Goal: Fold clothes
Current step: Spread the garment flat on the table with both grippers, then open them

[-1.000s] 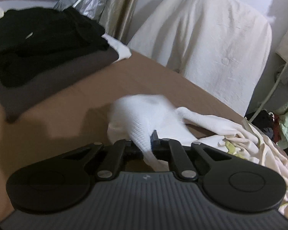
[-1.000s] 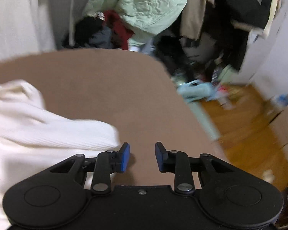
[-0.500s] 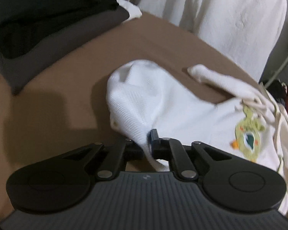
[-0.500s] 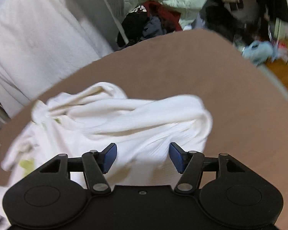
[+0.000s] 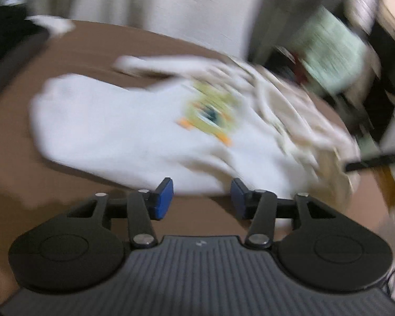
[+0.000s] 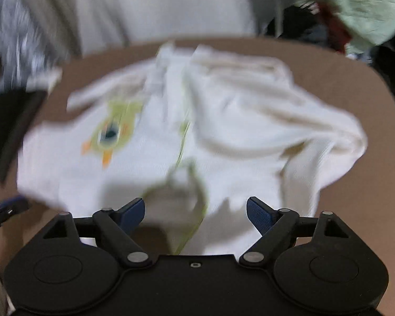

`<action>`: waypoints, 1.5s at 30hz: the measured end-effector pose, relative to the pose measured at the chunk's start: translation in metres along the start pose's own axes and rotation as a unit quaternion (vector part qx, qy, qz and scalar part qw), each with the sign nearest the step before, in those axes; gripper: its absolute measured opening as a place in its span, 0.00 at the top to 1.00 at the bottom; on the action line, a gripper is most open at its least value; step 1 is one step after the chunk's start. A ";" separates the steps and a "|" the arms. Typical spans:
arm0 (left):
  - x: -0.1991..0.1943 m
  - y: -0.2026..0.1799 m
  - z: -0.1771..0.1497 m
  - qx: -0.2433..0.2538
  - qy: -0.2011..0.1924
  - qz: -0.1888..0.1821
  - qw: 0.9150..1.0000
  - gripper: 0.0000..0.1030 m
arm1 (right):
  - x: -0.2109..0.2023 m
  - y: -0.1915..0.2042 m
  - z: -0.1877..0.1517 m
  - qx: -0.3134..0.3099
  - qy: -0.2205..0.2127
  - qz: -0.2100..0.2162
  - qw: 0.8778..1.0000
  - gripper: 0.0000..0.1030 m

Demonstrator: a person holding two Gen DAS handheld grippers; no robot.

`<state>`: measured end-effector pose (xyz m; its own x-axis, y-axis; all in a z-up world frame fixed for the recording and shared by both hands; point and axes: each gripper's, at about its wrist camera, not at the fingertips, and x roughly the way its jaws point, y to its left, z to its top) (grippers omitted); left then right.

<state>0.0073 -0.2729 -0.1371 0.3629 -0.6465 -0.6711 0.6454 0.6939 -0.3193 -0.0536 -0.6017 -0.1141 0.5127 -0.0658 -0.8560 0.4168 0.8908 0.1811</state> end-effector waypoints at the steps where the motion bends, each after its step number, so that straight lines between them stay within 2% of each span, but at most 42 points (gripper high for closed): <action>1: 0.009 -0.011 -0.006 0.016 0.010 -0.011 1.000 0.48 | 0.010 0.005 -0.004 -0.007 0.021 -0.001 1.000 0.15; 3: 0.028 -0.029 -0.015 0.040 0.019 -0.016 0.999 0.44 | 0.035 0.012 -0.009 -0.012 0.058 -0.013 0.998 0.17; 5: 0.048 -0.043 -0.020 0.058 0.018 -0.009 0.998 0.37 | 0.060 0.016 -0.011 -0.015 0.079 -0.035 0.996 0.31; 7: 0.064 -0.053 -0.020 0.081 0.008 0.013 0.997 0.35 | 0.077 0.014 -0.010 -0.013 0.093 -0.070 0.993 0.81; 8: 0.071 -0.055 -0.018 0.093 0.001 0.028 0.995 0.39 | 0.079 0.011 -0.008 -0.017 0.092 -0.081 0.992 0.88; 9: 0.077 -0.055 -0.014 0.096 0.006 0.030 0.995 0.67 | 0.076 0.006 -0.005 -0.017 0.090 -0.072 0.993 0.90; 10: 0.082 -0.056 -0.010 0.098 0.011 0.031 0.995 0.89 | 0.073 0.002 -0.002 -0.017 0.087 -0.062 0.994 0.92; 11: 0.078 -0.056 -0.004 0.093 0.011 0.027 0.995 0.91 | 0.063 -0.003 0.000 -0.016 0.079 -0.047 0.996 0.95; 14: 0.048 -0.062 0.015 0.095 -0.014 0.022 0.995 0.92 | 0.028 -0.007 0.006 -0.046 0.063 -0.036 0.996 0.95; 17: -0.001 -0.064 0.038 0.062 -0.031 -0.012 0.998 0.92 | -0.017 -0.017 0.013 -0.045 0.061 0.047 0.996 0.95; 19: -0.037 -0.058 0.049 0.021 -0.035 -0.068 0.997 0.92 | -0.044 -0.021 0.013 -0.051 0.053 0.099 0.992 0.95; 21: -0.054 -0.056 0.047 0.019 -0.016 -0.081 0.996 0.90 | -0.059 -0.024 0.010 -0.056 0.054 0.134 0.988 0.95; 23: -0.042 -0.058 0.032 0.054 0.041 -0.061 0.996 0.87 | -0.056 -0.021 0.003 -0.086 0.074 0.129 0.985 0.95; 24: -0.036 -0.058 0.024 0.071 0.071 -0.048 0.994 0.82 | -0.044 -0.016 -0.004 -0.107 0.101 0.114 0.982 0.92; 25: -0.022 -0.057 0.013 0.089 0.102 -0.011 0.991 0.80 | -0.034 -0.011 -0.011 -0.126 0.126 0.101 0.979 0.87; 27: 0.003 -0.054 -0.006 0.113 0.148 0.052 0.981 0.80 | -0.019 -0.007 -0.018 -0.121 0.139 0.112 0.976 0.85; 29: 0.007 -0.045 -0.012 0.101 0.152 0.055 0.982 0.80 | -0.013 -0.010 -0.013 -0.081 0.132 0.172 0.973 0.77; 30: 0.009 -0.040 -0.014 0.095 0.153 0.054 0.982 0.80 | -0.016 -0.014 -0.007 -0.063 0.111 0.195 0.973 0.71; 32: -0.007 -0.034 -0.004 0.074 0.114 0.020 0.991 0.78 | -0.026 -0.021 0.005 -0.032 0.052 0.224 0.973 0.65; 33: -0.016 -0.032 0.002 0.064 0.091 0.004 0.994 0.72 | -0.033 -0.024 0.012 -0.019 0.016 0.229 0.973 0.62; 34: -0.025 -0.029 0.009 0.054 0.068 -0.012 0.996 0.66 | -0.039 -0.027 0.018 -0.017 -0.024 0.219 0.975 0.58; 35: -0.032 -0.027 0.015 0.044 0.044 -0.026 0.998 0.52 | -0.042 -0.027 0.022 -0.023 -0.055 0.198 0.978 0.56; 36: -0.030 -0.025 0.023 0.036 0.023 -0.024 0.999 0.44 | -0.040 -0.022 0.025 -0.041 -0.085 0.165 0.982 0.55; 38: -0.025 -0.021 0.037 0.022 -0.018 -0.016 0.999 0.43 | -0.029 -0.011 0.032 -0.081 -0.142 0.087 0.983 0.53; 39: -0.012 -0.018 0.042 0.026 -0.024 0.012 0.999 0.42 | -0.017 -0.005 0.034 -0.098 -0.158 0.050 0.981 0.53; 40: 0.003 -0.015 0.047 0.031 -0.029 0.042 0.998 0.42 | -0.003 0.003 0.035 -0.118 -0.148 0.023 0.982 0.52; 42: 0.037 -0.009 0.051 0.061 -0.008 0.111 0.992 0.43 | 0.025 0.017 0.038 -0.160 -0.129 -0.029 0.978 0.52; 43: 0.048 -0.007 0.048 0.074 0.004 0.130 0.989 0.43 | 0.035 0.023 0.036 -0.192 -0.123 -0.038 0.973 0.48; 45: 0.067 0.002 0.038 0.082 0.034 0.157 0.984 0.42 | 0.046 0.022 0.032 -0.209 -0.123 -0.064 0.968 0.37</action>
<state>0.0585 -0.3271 -0.1577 0.5198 -0.3813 -0.7644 0.6102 0.7920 0.0199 0.0029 -0.5990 -0.1339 0.6613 -0.2466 -0.7084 0.1751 0.9691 -0.1739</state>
